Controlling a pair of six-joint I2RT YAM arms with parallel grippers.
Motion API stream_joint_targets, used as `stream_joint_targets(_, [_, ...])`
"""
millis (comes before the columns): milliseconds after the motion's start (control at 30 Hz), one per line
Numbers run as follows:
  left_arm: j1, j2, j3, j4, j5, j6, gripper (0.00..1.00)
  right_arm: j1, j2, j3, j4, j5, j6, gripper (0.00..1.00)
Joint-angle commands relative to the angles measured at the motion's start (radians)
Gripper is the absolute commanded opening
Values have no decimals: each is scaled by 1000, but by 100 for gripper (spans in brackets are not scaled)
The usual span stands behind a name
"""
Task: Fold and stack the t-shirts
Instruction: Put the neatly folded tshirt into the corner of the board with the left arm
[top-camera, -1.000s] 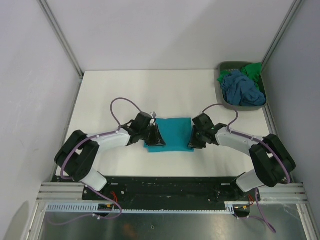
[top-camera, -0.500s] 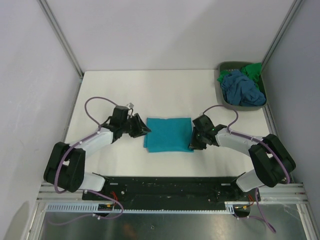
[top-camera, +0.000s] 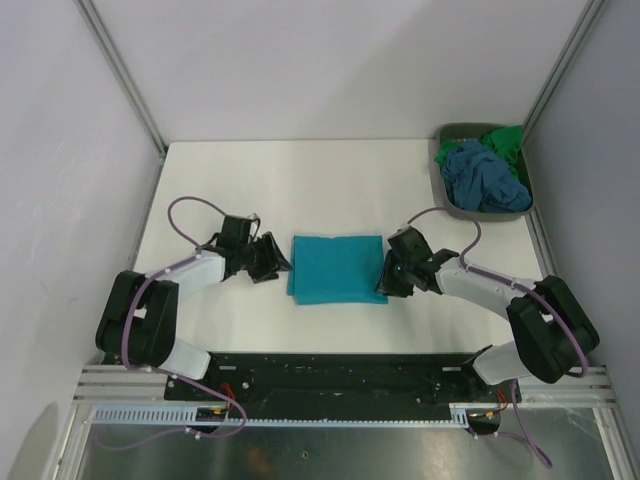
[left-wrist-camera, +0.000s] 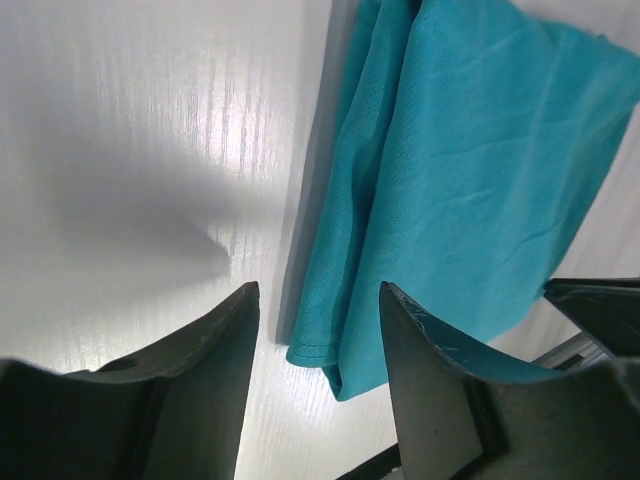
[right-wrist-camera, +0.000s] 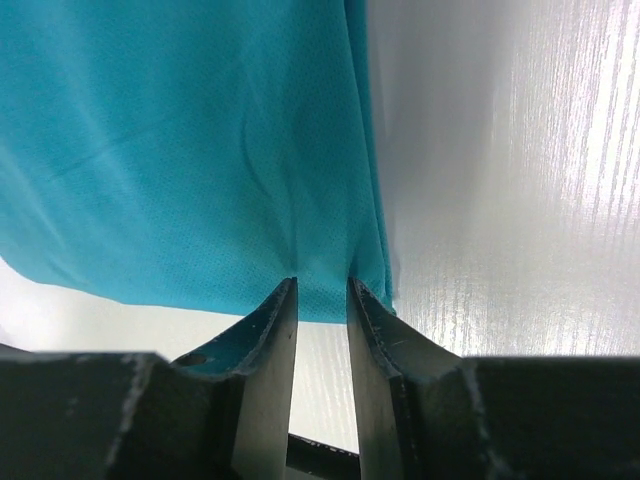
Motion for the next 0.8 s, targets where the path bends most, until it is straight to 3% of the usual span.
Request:
stream_joint_targets(0, [-40,32,-1,-10,-24,46,57,-7,-49,11,9,-5,-6,32])
stream_joint_targets(400, [-186,103,26,-31,-123,12,53,-56,-114,29,-6,-31,-36,33])
stream_joint_targets(500, [-220,115,46,-52,-166,1,47,-70,-122,30,-3,-44,-46,33])
stream_joint_targets(767, [-245,101,94,-147,-321,26,14,-97,-131,40,-12,-66,-80,33])
